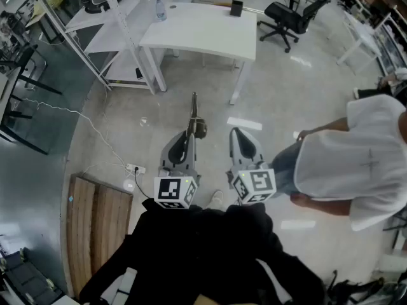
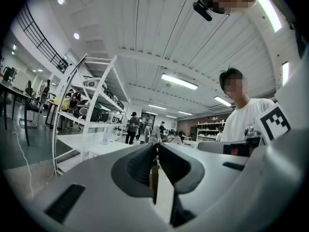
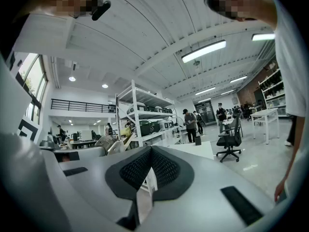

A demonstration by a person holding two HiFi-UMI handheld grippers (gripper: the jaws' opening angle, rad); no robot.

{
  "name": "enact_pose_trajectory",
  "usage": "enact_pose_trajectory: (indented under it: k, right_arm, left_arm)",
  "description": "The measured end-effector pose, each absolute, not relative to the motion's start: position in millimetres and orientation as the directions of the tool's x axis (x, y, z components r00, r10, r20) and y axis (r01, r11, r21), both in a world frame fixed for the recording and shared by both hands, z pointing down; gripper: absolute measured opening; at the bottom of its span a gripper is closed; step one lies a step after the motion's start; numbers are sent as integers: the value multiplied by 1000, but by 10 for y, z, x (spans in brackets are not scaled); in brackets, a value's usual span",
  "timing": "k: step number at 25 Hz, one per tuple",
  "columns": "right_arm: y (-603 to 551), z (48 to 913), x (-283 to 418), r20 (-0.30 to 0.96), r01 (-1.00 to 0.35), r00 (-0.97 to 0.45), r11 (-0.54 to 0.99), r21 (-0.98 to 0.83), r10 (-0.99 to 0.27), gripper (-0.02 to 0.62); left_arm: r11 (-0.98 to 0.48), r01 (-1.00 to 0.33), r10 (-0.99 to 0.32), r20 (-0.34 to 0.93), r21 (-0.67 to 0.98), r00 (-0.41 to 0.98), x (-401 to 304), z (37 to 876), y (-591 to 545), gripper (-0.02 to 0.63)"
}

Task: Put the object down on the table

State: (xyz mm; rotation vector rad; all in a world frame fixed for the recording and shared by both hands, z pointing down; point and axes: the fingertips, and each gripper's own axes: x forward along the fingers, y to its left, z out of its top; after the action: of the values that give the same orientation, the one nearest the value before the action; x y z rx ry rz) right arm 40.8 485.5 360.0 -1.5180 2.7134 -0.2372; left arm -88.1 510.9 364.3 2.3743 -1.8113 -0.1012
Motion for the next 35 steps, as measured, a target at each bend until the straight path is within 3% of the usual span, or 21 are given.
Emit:
enact_pose_trajectory:
  k: [22,35]
  right_arm:
    - [4457,3599,967,16,-806,-579,569,-160,-815,2]
    - [2842,3831,638,63,-830,-556,550,-96,-828,2]
  left_arm:
    - [-210,-969,-975,40,133,217,-216,3651,4784,37]
    - [-240,-955,-966,58,172,253,-506,3976,3073,37]
